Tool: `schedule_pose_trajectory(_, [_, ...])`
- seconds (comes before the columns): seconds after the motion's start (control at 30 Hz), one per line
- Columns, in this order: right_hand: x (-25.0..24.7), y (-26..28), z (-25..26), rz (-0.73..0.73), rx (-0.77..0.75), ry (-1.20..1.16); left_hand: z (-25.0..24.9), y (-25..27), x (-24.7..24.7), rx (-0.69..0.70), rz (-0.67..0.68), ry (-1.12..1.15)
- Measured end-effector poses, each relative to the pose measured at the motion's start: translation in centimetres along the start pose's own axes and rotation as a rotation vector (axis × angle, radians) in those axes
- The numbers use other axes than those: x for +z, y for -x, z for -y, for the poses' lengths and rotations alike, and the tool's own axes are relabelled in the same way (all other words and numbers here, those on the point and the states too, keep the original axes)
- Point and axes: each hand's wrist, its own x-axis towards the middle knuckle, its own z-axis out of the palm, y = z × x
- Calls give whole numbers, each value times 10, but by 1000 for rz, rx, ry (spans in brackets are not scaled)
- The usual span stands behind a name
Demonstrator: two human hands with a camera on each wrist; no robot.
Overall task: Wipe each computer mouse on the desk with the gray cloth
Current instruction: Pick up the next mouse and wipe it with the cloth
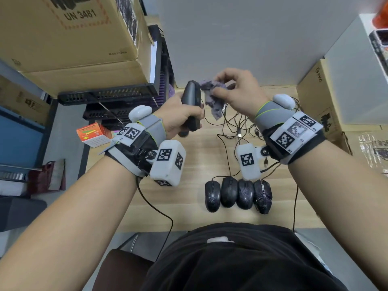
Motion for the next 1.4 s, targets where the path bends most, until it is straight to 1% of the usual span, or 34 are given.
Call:
schedule_pose_trajectory(0.07, [7,8,6,180,-24,-106,-3,1,2,-30,8,146])
schedule_pose_trajectory(0.1, [9,11,9,235,-39,-111,-5,1,2,-37,38,232])
schedule_pose_trajectory(0.17, [9,12,14,258,-42,-112,-8,4,1,-54,75,340])
schedule_pose_trajectory(0.2, [7,10,16,235,-30,-121,-9,4,0,-56,76,336])
schedule_pose_trajectory(0.23, [6,6,16,178,-13,-127,-8,2,0,-51,81,305])
schedule_pose_trajectory(0.27, [6,1,14,93,1,-123,-8,1,2,-52,80,279])
schedule_pose_trajectory(0.33, [8,-10,10,-73,-12,-85,-7,-3,8,-61,10,227])
schedule_pose_trajectory(0.37, [11,-13,9,-98,-36,-56,-6,-5,10,-57,-30,213])
schedule_pose_trajectory(0.4, [13,-14,8,-87,-55,-30,-5,-8,10,-46,-52,215])
schedule_pose_trajectory(0.47, [15,-8,11,-12,-78,-18,-5,-11,4,-16,-69,240])
schedule_pose_trajectory(0.5, [15,-4,12,53,-95,-35,-7,-11,0,-8,-97,245])
schedule_pose_trajectory(0.57, [16,4,13,264,-128,-31,-9,-14,-8,-5,-175,230])
schedule_pose_trajectory(0.6, [16,6,11,381,-134,11,-9,-16,-10,-8,-202,223])
schedule_pose_trajectory(0.63, [15,6,8,458,-128,56,-10,-16,-10,-16,-205,215])
schedule_pose_trajectory(0.67, [15,3,3,455,-106,97,-9,-17,-9,-14,-181,181])
schedule_pose_trajectory(0.7, [14,-2,-1,387,-71,108,-8,-17,-7,-4,-133,141])
schedule_pose_trajectory(0.73, [13,-7,-4,267,-31,107,-7,-16,-5,8,-93,116])
schedule_pose_trajectory(0.8, [11,-12,-6,8,0,59,-7,-12,2,3,-85,126])
schedule_pose_trajectory(0.83, [12,-13,-5,-44,-15,9,-7,-13,4,-4,-84,143])
schedule_pose_trajectory(0.87, [15,-11,-1,-32,-48,-33,-5,-15,3,-8,-63,163])
schedule_pose_trajectory(0.9, [18,-7,3,21,-97,-41,-4,-15,2,-26,-32,174])
schedule_pose_trajectory(0.97, [26,3,13,185,-173,8,-3,-19,-5,-58,-23,188])
schedule_pose_trajectory(1.03, [25,9,13,359,-153,122,-4,-20,-9,-46,-136,180])
schedule_pose_trajectory(1.07, [23,8,9,406,-123,186,-4,-21,-11,-16,-200,161])
schedule_pose_trajectory(1.1, [20,5,3,408,-88,225,-5,-20,-10,8,-220,146])
schedule_pose_trajectory(1.13, [17,1,-3,366,-51,229,-4,-22,-10,20,-218,144])
schedule_pose_trajectory(1.17, [15,-2,-7,295,-26,207,-5,-22,-10,15,-217,139])
schedule_pose_trajectory(1.27, [13,-10,-12,92,-26,130,-8,-24,-15,-7,-240,150])
schedule_pose_trajectory(1.33, [15,-14,-10,3,-51,77,-8,-24,-14,-4,-225,152])
schedule_pose_trajectory(1.4, [19,-14,0,-25,-95,25,-4,-26,-10,-6,-182,113])
